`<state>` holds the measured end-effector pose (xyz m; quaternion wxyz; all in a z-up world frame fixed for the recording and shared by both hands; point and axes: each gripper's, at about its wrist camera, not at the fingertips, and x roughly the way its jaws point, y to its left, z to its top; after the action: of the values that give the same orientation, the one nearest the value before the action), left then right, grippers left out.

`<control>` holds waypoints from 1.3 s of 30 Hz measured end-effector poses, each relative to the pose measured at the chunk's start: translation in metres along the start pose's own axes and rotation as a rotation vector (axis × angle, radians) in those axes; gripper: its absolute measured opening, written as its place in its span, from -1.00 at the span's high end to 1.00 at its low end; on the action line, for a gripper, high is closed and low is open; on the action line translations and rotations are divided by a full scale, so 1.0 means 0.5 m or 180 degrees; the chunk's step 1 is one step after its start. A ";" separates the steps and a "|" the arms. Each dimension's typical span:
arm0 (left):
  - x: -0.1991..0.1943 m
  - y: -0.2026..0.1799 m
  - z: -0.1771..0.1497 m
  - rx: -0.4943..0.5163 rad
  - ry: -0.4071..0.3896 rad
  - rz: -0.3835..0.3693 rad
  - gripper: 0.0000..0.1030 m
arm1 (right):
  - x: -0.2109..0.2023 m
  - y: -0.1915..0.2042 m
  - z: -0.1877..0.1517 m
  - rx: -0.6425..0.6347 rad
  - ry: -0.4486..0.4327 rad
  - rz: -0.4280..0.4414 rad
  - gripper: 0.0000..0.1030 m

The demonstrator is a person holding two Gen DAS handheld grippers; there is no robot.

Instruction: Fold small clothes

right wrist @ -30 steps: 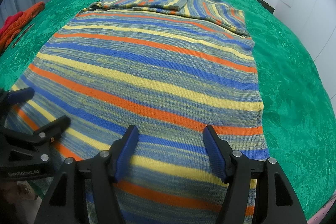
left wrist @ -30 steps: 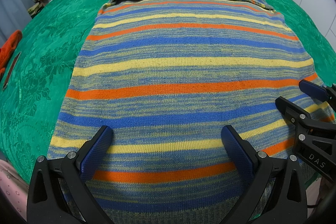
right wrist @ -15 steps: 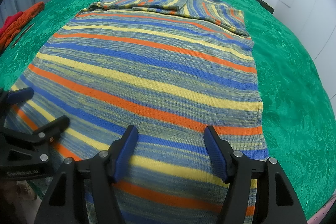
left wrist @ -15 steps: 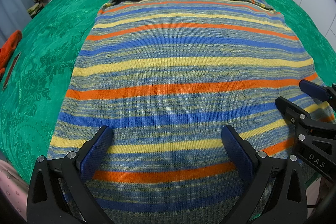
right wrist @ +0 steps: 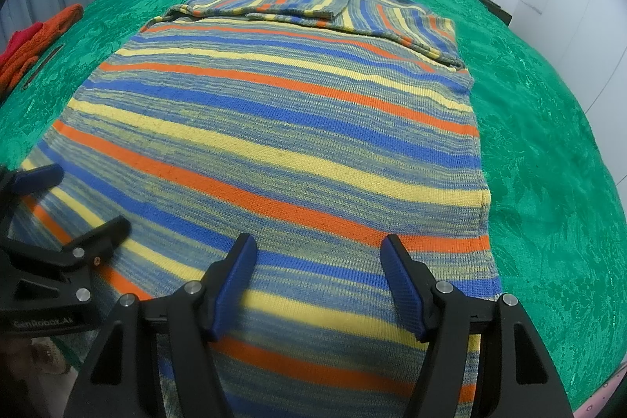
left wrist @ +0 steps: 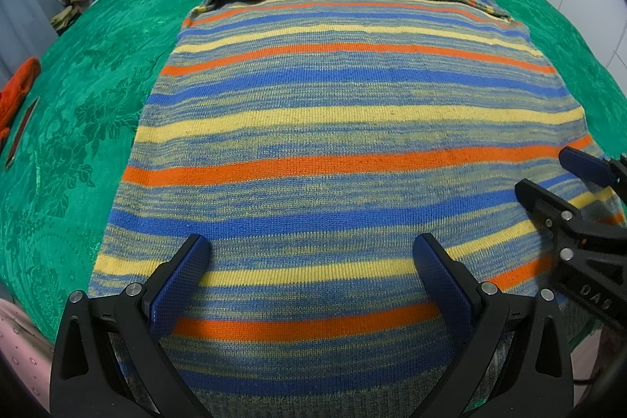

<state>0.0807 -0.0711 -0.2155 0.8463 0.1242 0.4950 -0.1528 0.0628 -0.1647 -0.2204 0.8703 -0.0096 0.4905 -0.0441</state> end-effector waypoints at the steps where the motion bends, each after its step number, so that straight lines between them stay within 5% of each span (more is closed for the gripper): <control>1: -0.003 0.003 -0.001 0.0032 0.0044 -0.0024 -0.99 | -0.003 -0.004 0.001 -0.0004 0.0055 0.0032 -0.32; 4: -0.023 0.014 -0.014 0.0172 0.0326 -0.0124 -0.99 | -0.023 -0.020 -0.007 -0.0128 0.0367 0.0143 -0.53; 9: -0.101 0.070 -0.068 0.0452 0.0682 -0.0056 -0.98 | -0.088 -0.107 -0.052 0.0000 0.1016 0.0394 -0.54; 14: -0.149 0.237 -0.076 -0.0384 0.0489 0.0011 -0.97 | -0.163 -0.268 -0.078 0.0912 0.0954 0.0608 -0.54; 18: -0.089 0.300 -0.083 -0.0848 0.0775 -0.0210 -0.91 | -0.118 -0.296 -0.097 0.1338 0.1023 0.1088 -0.54; 20: -0.067 0.284 -0.093 -0.0752 0.0943 -0.0304 -0.66 | -0.076 -0.285 -0.105 0.1407 0.1204 0.1195 -0.49; 21: -0.069 0.273 -0.096 -0.0680 0.0947 -0.0277 -0.49 | -0.063 -0.279 -0.110 0.1439 0.1283 0.1210 -0.29; 22: -0.075 0.265 -0.099 -0.0606 0.0911 -0.0269 -0.03 | -0.057 -0.273 -0.110 0.1440 0.1323 0.1267 -0.08; 23: -0.081 0.261 -0.101 -0.0562 0.0903 -0.0301 0.43 | -0.053 -0.270 -0.107 0.1427 0.1334 0.1375 0.61; 24: -0.084 0.263 -0.102 -0.0571 0.0927 -0.0346 0.89 | -0.057 -0.271 -0.109 0.1490 0.1309 0.1405 0.87; 31: -0.156 0.354 -0.021 -0.1114 0.0597 -0.0968 0.92 | -0.140 -0.331 -0.011 0.1846 0.0511 0.1689 0.87; 34: -0.157 0.402 0.088 -0.1336 0.0297 -0.1227 0.92 | -0.138 -0.350 0.070 0.1854 0.0200 0.1694 0.87; 39: -0.060 0.397 0.310 -0.1536 0.0070 -0.1295 0.92 | -0.049 -0.409 0.248 0.1965 -0.0133 0.1608 0.87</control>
<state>0.2665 0.0600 -0.1032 0.7980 -0.1801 0.5409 -0.1957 0.1425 -0.3698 -0.1228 0.8255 0.3724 0.4233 0.0262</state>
